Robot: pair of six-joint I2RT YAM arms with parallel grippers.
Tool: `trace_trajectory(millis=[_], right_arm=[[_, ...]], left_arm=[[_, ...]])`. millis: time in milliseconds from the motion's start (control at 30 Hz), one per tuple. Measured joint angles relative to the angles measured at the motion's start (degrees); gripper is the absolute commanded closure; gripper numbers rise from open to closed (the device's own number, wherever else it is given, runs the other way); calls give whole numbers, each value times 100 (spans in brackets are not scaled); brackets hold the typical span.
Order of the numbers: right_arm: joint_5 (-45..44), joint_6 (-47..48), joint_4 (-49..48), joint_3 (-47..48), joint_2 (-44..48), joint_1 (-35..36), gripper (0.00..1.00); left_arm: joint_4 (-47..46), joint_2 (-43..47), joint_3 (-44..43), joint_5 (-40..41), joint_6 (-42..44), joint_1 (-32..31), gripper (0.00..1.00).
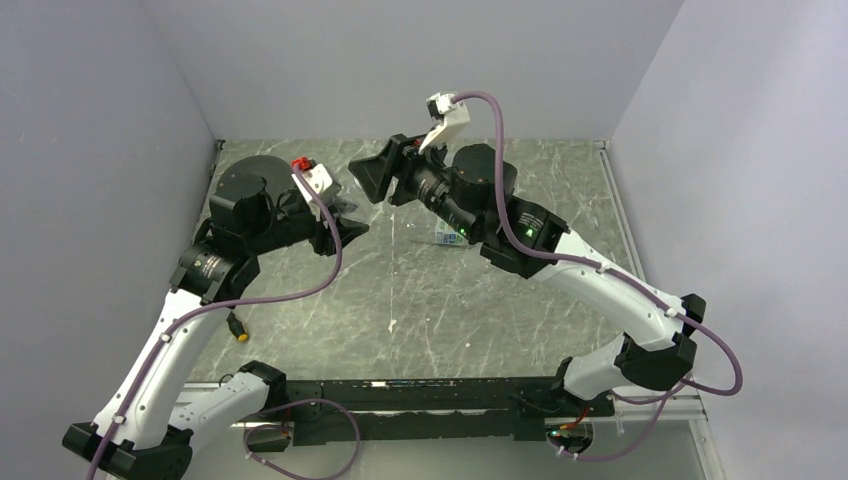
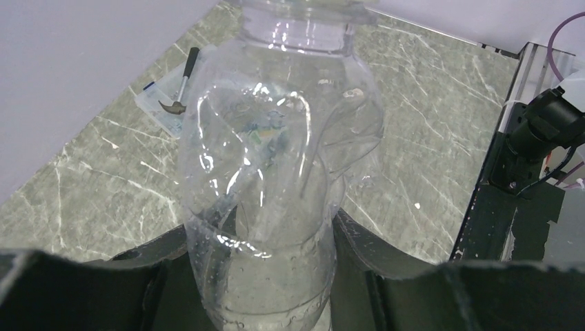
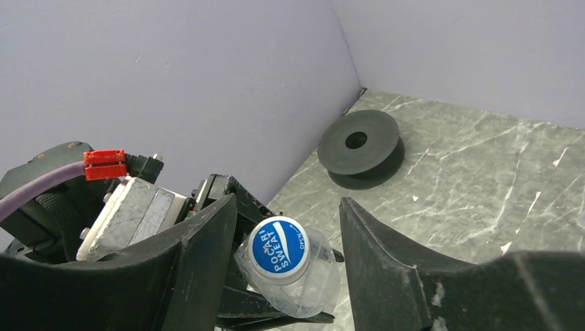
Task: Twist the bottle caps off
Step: Unscrew the bottle cap from the plastic bottle.
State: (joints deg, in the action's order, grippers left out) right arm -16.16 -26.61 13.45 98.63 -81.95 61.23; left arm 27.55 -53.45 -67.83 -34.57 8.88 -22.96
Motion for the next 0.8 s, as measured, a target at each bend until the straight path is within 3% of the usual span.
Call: trace_trajectory(millis=[267, 467, 567, 800], right_arm=[[22, -109, -15, 0, -186, 0, 57], [26, -153, -68, -2, -199, 9, 89], [39, -160, -70, -2, -201, 9, 99], [719, 232, -476, -289, 35, -66, 100]], left_arm=[[13, -2, 0, 2, -111, 0, 61], [11, -17, 0, -7, -208, 0, 61], [4, -28, 0, -61, -295, 0, 60], [-114, -42, -2, -874, -844, 57, 62]])
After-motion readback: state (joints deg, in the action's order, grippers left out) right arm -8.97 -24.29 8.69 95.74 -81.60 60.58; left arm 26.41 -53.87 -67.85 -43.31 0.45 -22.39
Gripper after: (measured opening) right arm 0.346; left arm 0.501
